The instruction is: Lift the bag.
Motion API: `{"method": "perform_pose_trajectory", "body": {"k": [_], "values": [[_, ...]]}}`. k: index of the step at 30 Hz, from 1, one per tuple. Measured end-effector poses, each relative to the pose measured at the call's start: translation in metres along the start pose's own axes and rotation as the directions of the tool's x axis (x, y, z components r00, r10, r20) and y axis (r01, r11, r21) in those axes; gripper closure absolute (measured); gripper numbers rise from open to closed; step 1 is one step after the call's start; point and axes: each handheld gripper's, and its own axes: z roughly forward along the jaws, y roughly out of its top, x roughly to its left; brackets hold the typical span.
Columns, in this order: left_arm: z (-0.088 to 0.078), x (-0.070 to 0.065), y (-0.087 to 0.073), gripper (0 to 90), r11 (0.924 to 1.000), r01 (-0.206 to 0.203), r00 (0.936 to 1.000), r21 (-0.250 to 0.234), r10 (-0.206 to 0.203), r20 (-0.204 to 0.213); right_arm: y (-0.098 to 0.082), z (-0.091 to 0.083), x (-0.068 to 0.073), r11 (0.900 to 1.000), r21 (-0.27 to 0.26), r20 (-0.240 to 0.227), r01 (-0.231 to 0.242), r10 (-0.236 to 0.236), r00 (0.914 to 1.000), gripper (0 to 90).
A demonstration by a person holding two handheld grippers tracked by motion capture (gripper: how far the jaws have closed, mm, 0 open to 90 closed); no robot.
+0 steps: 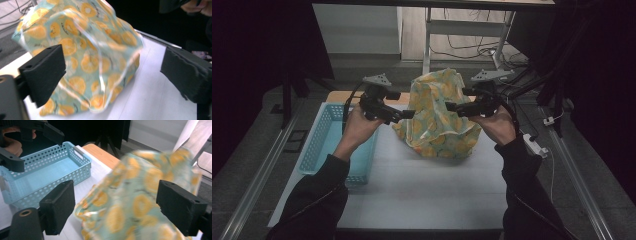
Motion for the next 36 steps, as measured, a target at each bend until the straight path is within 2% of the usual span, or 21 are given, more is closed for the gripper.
{"method": "perform_pose_trajectory", "body": {"k": [4,10,16,21,26,31,36], "values": [[0.001,-0.004,-0.014,2.4,0.9999,0.0,1.0,0.011,0.0,0.006,-0.011,0.001,0.004,1.0,-0.007,-0.019,-0.003,0.003,0.9998,11.7],[0.0,-0.008,-0.035,0.0,0.9999,0.012,0.9997,0.01,-0.012,0.019,-0.029,0.004,0.01,1.0,-0.015,-0.022,0.001,-0.002,0.9998,6.5],[-0.001,-0.01,-0.056,0.0,0.9996,0.016,0.9998,0.024,-0.016,0.008,-0.045,0.006,0.02,1.0,-0.02,-0.032,0.01,-0.011,0.9994,2.9],[-0.001,-0.014,-0.072,0.0,0.9993,0.031,0.9995,0.018,-0.031,-0.002,-0.059,0.007,0.025,1.0,-0.03,-0.037,0.002,-0.003,0.9993,2.1],[-0.001,-0.017,-0.089,0.0,0.9986,0.053,0.9986,0.005,-0.053,0.0,-0.073,0.011,0.028,1.0,-0.024,-0.034,-0.004,0.003,0.9994,1.4],[0.002,-0.018,-0.104,0.0,0.9975,0.071,0.9975,-0.002,-0.071,0.005,-0.086,0.018,0.031,1.0,-0.003,-0.027,0.01,-0.01,0.9996,0.3],[0.006,-0.019,-0.113,0.0,0.9961,0.088,0.9961,0.009,-0.088,0.009,-0.093,0.024,0.034,1.0,0.004,-0.012,0.018,-0.018,0.9998,0.0]]}}
